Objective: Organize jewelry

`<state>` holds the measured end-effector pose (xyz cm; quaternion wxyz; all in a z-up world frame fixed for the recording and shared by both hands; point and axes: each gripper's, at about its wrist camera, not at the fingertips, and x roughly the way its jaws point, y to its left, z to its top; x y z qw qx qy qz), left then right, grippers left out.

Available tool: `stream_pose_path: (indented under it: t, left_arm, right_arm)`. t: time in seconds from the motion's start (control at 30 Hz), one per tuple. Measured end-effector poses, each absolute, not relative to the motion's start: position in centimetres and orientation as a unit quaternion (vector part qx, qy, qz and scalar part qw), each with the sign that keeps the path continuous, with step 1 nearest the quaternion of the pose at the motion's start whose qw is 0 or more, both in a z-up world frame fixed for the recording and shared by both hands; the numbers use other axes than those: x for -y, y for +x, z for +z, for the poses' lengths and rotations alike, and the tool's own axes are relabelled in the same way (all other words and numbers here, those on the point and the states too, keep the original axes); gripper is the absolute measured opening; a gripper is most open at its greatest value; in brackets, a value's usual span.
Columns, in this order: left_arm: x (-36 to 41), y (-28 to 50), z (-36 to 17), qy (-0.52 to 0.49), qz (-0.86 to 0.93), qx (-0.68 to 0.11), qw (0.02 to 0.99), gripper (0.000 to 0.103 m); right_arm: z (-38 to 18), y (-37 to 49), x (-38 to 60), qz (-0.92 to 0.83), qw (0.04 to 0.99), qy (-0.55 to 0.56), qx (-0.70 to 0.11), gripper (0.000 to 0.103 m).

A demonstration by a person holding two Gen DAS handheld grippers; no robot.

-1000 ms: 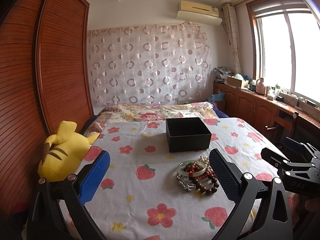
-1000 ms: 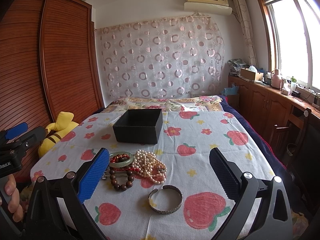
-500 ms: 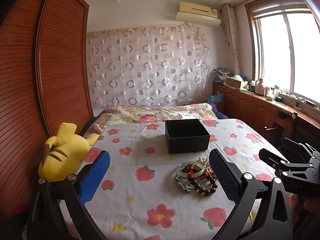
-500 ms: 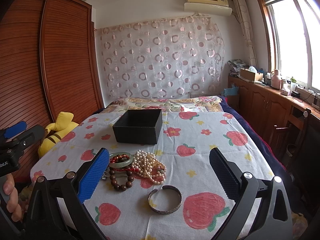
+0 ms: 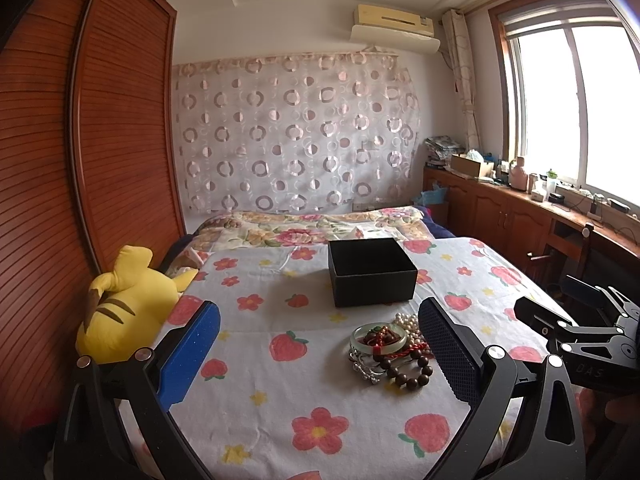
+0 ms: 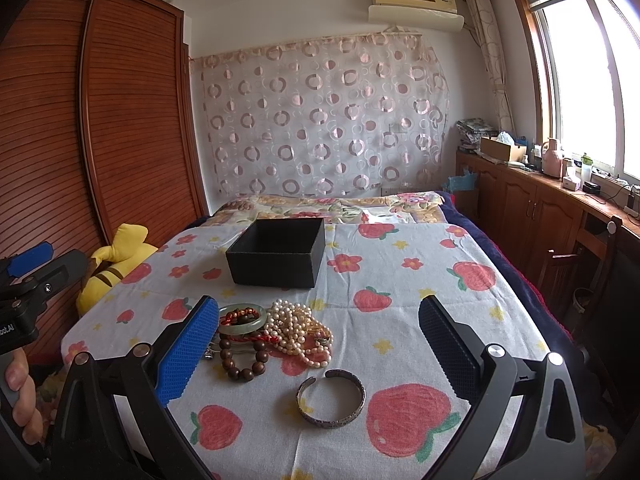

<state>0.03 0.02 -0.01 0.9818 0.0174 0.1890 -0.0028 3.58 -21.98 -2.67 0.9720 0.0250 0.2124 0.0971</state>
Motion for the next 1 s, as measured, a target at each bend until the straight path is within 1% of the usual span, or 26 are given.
stream_pose_path:
  t: [0.73,1.0]
  left_arm:
    - [-0.1,0.1,-0.1,0.016,-0.002,-0.193,0.981,0.096]
    - [0.4,1.4,-2.3,0.015,-0.017,-0.224,0.974,0.096]
  right_arm:
    - [-2.8,3.7,21.9,0.097,0.972,0.024,-0.213,0.101]
    - [-3.5,4.2,22.4,0.107,0.967,0.009,-0.23,0.101]
